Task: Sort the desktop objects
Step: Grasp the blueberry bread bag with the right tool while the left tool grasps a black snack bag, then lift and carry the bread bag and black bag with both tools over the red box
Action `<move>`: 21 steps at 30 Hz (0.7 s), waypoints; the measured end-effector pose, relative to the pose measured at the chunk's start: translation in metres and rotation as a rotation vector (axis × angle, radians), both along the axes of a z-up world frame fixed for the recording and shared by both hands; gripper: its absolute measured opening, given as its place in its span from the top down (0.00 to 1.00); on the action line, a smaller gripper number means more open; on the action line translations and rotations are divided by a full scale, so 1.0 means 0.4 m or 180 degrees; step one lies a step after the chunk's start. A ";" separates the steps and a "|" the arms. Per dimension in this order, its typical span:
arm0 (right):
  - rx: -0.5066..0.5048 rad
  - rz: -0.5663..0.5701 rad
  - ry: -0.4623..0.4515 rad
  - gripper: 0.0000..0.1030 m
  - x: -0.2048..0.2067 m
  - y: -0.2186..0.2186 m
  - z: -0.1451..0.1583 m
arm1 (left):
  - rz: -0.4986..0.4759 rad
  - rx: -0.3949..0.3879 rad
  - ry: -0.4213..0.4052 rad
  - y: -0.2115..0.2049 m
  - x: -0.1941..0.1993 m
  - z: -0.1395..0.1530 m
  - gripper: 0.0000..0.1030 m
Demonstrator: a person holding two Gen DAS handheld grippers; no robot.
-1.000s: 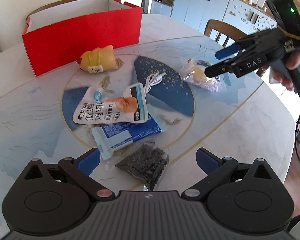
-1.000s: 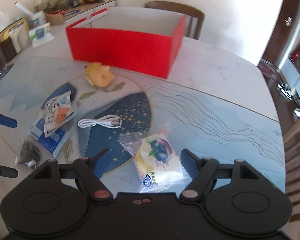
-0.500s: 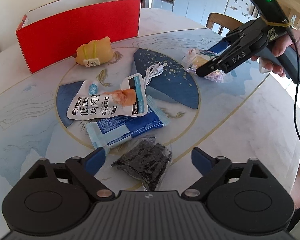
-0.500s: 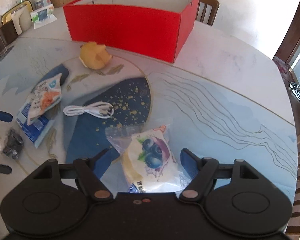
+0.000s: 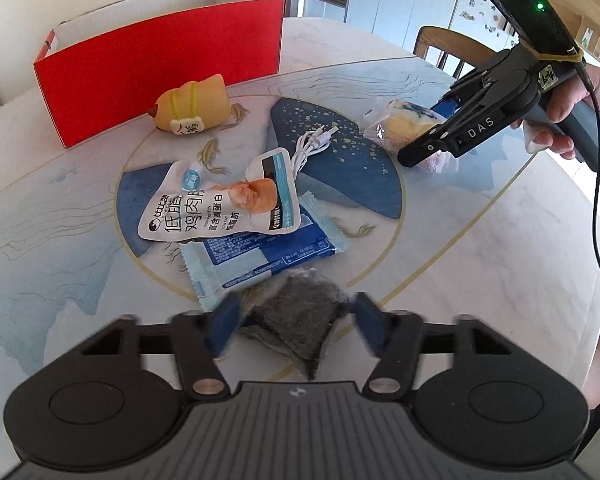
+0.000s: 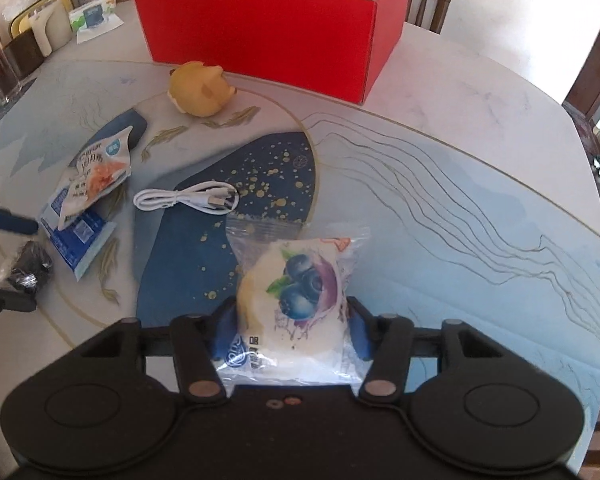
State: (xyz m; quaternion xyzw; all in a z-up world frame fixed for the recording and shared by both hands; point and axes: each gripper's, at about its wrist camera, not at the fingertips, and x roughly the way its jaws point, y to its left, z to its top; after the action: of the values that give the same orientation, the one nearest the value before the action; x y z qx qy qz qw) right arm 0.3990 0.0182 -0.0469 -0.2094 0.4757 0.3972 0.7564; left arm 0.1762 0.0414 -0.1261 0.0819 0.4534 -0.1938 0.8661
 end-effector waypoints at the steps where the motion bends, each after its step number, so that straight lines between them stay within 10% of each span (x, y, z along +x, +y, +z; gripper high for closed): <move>1: 0.0004 -0.0002 0.0012 0.47 -0.002 0.000 0.000 | 0.0005 -0.0003 -0.0004 0.000 0.000 0.001 0.47; 21: 0.0242 -0.0224 0.0118 0.50 -0.081 0.019 0.072 | 0.0224 -0.0324 -0.0050 0.047 -0.014 0.026 0.68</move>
State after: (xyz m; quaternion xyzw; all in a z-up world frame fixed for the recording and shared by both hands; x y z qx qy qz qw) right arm 0.3664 0.0260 -0.0183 -0.1562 0.4813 0.3919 0.7683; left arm 0.1705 0.0604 -0.1156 0.0234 0.4388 -0.1854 0.8789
